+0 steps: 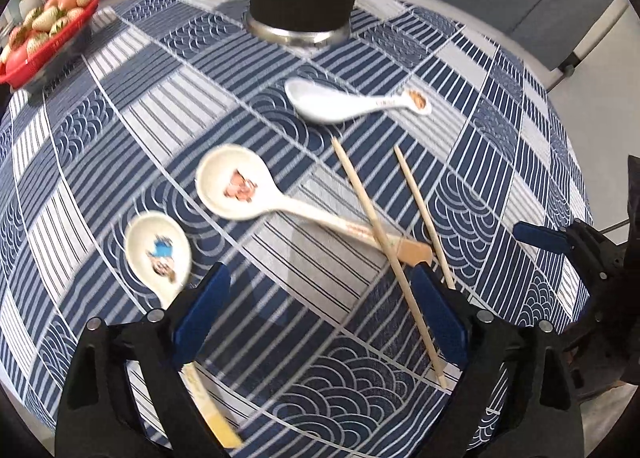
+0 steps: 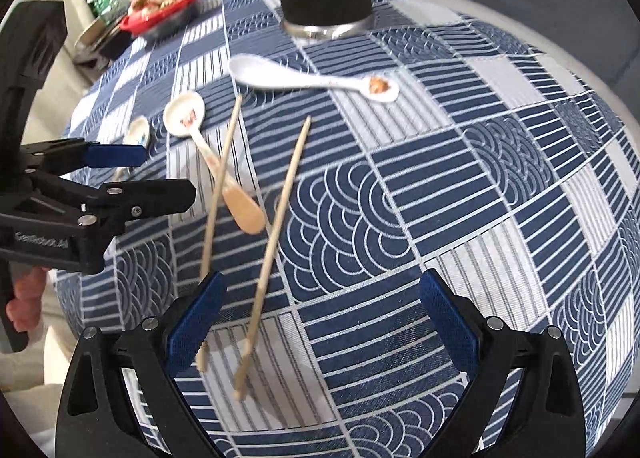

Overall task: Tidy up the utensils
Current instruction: 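Move both grippers back down toward the remaining chopsticks on the cloth, then close the left gripper on one chopstick while the right gripper grasps the other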

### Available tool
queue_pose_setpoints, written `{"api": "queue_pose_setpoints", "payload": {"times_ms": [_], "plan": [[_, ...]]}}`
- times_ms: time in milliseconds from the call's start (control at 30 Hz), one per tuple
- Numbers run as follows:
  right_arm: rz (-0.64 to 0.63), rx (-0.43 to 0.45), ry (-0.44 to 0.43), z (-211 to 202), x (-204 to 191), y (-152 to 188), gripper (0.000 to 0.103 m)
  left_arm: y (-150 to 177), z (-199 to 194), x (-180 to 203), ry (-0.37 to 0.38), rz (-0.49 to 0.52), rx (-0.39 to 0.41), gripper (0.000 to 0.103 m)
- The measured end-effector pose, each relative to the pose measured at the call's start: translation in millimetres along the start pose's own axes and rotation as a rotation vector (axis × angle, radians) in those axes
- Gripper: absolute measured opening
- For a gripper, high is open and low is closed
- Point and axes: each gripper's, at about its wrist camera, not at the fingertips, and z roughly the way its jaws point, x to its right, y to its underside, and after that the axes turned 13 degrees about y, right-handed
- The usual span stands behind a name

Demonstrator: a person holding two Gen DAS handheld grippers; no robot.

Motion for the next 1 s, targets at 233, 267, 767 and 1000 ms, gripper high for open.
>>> {"api": "queue_pose_setpoints", "payload": {"times_ms": [233,267,767,1000], "plan": [[-0.081,-0.009,0.042,6.7,-3.1,1.1,0.093,5.6,11.4,8.5,-0.045,-0.019,-0.039,0.084],[-0.1,-0.01,0.058,7.8,-4.5,0.5,0.094,5.7,11.2,10.6,-0.054,-0.018,-0.041,0.082],[-0.161,0.002,0.061,6.4,1.7,5.5,0.091,9.1,18.6,37.7,-0.096,-0.004,-0.126,0.044],[-0.185,-0.002,0.055,0.6,7.1,5.9,0.073,7.0,16.4,35.3,-0.104,-0.031,-0.129,0.024]]}}
